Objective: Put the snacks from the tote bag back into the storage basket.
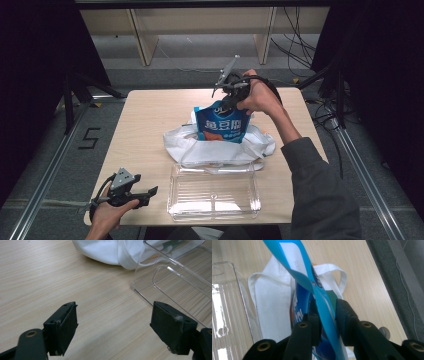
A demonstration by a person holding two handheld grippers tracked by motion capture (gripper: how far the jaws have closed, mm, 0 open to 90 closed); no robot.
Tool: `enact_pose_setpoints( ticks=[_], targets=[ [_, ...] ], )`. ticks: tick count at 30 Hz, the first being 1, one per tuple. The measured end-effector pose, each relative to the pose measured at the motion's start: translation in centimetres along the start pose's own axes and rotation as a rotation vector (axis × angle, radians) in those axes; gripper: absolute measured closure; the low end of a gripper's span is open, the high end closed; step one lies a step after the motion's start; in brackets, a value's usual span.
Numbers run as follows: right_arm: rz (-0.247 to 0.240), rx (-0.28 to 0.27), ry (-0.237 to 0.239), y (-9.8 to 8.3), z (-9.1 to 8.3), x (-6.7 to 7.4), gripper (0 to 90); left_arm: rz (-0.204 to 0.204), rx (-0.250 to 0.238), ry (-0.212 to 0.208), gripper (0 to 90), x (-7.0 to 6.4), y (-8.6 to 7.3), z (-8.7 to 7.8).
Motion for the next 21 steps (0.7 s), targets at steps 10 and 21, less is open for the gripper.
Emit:
enact_pose_setpoints(
  ticks=[10, 21],
  targets=[
    [-0.041, 0.018, -0.020, -0.1, 0.4, -0.2, 90.0, 0.014, 0.000, -0.001, 20.6, 0.0, 0.0, 0.0],
    [-0.087, -0.021, -0.044, 0.1, -0.7, -0.1, 90.0, -0.002, -0.003, 0.000, 20.6, 0.1, 0.0, 0.1]
  ],
)
Point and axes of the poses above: each handheld gripper's, and its own axes: z roughly forward along the jaws, y roughly out of its top, x roughly to its left, the point moved 5 cm from there along z, roughly forward along the jaws, and after that the axes turned 12 degrees about x, right-handed, at the moved point
